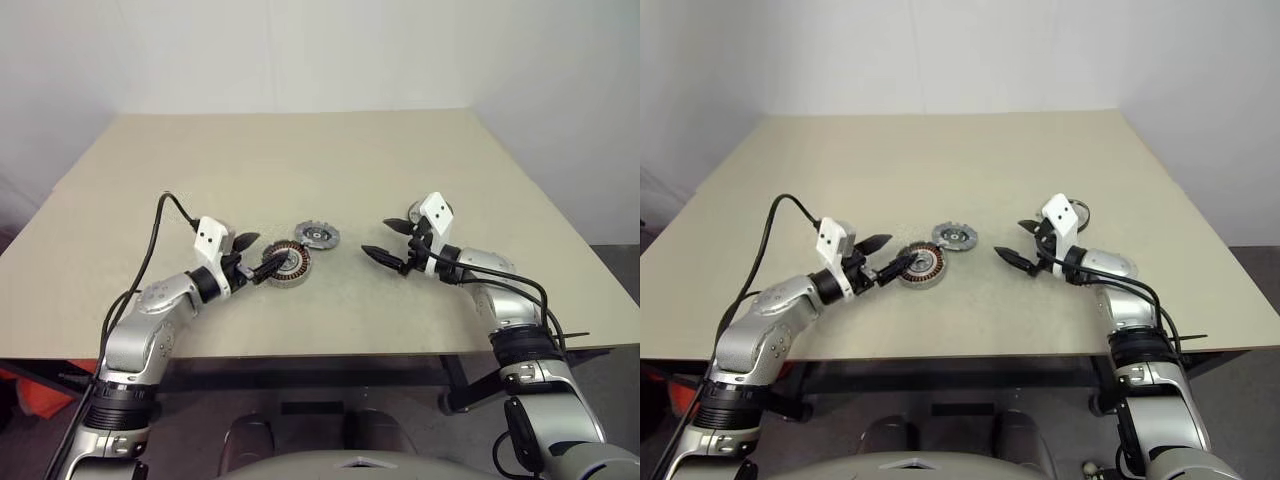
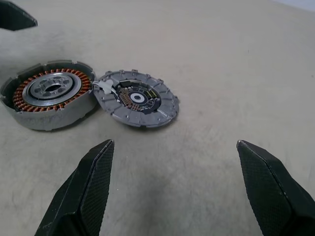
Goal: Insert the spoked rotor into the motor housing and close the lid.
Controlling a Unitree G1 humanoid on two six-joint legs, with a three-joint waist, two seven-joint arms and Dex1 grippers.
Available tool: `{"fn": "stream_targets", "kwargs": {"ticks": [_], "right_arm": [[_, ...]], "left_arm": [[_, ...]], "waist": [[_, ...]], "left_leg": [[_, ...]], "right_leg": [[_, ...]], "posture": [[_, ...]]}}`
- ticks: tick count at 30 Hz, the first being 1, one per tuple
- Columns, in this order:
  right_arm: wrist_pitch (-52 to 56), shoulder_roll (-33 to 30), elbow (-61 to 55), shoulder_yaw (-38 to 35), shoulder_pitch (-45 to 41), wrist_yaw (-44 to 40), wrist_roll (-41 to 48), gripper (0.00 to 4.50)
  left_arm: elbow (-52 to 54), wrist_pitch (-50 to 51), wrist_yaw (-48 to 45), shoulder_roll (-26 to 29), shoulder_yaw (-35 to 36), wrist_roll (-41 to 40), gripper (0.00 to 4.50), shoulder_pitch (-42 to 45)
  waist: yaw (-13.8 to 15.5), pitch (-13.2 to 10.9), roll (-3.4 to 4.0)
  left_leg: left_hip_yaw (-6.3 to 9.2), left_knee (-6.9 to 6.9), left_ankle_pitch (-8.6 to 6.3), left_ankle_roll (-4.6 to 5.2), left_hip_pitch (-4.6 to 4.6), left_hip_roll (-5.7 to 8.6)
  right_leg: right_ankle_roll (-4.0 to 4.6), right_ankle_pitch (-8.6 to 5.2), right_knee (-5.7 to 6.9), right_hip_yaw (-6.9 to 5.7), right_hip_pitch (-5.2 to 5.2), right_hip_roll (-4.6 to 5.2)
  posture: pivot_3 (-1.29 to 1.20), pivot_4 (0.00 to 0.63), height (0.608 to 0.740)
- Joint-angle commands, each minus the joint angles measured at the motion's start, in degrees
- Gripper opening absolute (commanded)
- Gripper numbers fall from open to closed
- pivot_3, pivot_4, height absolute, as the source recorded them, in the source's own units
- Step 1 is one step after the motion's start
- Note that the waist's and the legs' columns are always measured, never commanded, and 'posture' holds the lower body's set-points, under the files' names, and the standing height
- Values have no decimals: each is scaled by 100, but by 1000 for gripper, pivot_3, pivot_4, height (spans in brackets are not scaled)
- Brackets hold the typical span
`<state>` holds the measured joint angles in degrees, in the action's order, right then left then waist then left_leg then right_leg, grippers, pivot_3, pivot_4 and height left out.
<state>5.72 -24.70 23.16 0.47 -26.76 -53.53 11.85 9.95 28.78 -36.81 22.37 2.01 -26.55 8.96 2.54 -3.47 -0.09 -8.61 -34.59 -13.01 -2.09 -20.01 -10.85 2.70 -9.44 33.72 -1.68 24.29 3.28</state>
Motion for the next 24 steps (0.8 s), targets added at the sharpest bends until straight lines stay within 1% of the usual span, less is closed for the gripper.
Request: {"fn": "stream_targets", "kwargs": {"ticks": [1, 24], "right_arm": [[-63, -29, -110, -63, -206, 13, 56, 4500], [-188, 65, 5, 33, -279, 29, -81, 4500]], "left_arm": [[260, 4, -44, 65, 6, -43, 4475, 43], [331, 11, -5, 92, -58, 137, 4475, -34]], "waist": [[3, 0, 0], [2, 0, 0]], "left_leg": [[0, 0, 0, 0, 0, 0], [0, 0, 1, 1, 1, 0]], "right_leg": [[0, 0, 0, 0, 0, 0], [7, 4, 1, 0, 0, 0]], "posture": [[0, 0, 740], [0, 0, 740]]}}
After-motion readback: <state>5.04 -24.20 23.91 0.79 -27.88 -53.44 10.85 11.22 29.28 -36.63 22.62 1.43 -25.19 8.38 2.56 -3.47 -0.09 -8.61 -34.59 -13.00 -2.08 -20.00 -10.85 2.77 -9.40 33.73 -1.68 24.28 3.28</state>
